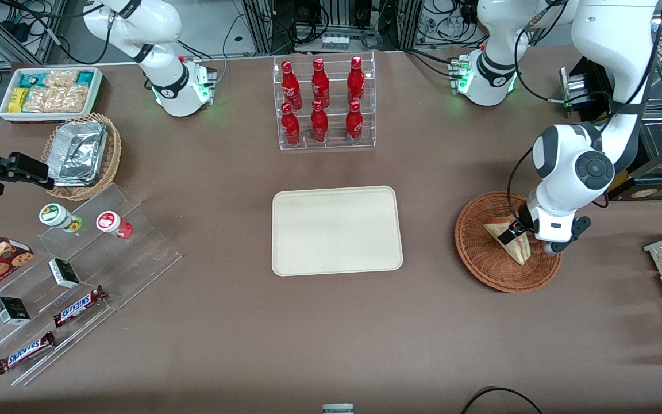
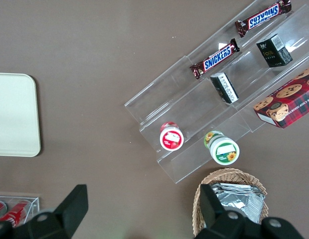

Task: Place sandwich from basket to tray
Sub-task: 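Close the left gripper on the sandwich's crust edge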

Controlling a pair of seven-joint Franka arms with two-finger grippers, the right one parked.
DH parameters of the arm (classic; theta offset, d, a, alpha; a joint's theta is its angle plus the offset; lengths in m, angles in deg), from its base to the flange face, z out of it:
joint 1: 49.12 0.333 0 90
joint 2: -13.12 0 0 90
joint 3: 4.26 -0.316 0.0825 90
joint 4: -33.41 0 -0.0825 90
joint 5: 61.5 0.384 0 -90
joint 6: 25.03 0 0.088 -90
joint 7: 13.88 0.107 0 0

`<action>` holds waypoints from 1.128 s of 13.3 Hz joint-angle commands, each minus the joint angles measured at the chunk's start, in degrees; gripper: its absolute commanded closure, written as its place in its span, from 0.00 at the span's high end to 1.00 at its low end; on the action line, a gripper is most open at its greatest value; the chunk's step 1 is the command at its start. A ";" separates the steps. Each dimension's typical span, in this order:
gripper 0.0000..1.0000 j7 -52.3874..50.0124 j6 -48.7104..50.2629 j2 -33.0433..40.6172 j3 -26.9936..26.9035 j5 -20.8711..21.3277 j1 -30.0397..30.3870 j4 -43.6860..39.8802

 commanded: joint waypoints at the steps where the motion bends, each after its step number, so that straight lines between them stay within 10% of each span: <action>1: 0.89 -1.60 -1.58 -0.68 0.19 0.71 0.18 0.98; 5: 0.05 -1.34 -1.15 -0.68 0.19 0.71 0.18 1.77; 15: 0.00 -0.28 19.05 3.80 2.13 1.06 -3.67 -9.47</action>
